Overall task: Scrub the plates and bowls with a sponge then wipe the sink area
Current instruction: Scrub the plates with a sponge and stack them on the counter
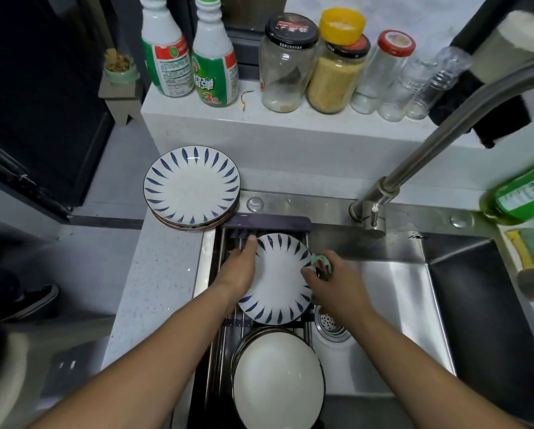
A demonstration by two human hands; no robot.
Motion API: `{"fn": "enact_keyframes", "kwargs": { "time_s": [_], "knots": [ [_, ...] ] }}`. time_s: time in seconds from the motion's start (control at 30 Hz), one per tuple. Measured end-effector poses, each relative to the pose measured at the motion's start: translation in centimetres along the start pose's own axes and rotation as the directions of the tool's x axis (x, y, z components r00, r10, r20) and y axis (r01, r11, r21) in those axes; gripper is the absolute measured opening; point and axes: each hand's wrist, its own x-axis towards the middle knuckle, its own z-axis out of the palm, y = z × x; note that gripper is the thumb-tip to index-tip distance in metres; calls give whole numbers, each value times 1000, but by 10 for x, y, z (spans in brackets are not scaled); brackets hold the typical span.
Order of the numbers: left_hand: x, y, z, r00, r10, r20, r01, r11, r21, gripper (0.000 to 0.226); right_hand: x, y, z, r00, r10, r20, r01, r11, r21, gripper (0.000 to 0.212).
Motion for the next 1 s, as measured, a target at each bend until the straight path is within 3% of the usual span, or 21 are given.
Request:
{"fn": "enact_keyframes", "kwargs": {
  "time_s": [0.13,0.3,0.47,0.67,0.83,1.0],
  "knots": [
    [-7,4,-3,1000,11,-16,-11,999,35,119,-1,-1,-3,1000,-2,15,1,998,56,39],
    [-13,5,-10,996,75,-54,-63,980,187,80,-7,-4,-9,998,7,70,-21,979,203,36],
    [-12,7,-15,991,112,-71,-88,957,276,76,-7,-9,-17,985,47,164,-100,937,335,33],
    [-20,13,-14,977,180,-111,-138,939,314,65,-5,-23,-33,986,-28,164,-36,926,375,33],
    [-35,31,-23,928,324,-182,-275,929,248,47,-11,-36,-49,995,-14,100,-33,893,448,23],
    [-54,53,-26,952,267,-151,-287,949,-128,30,-32,-35,-61,998,12,54,-40,824,565,13]
  ]
}}
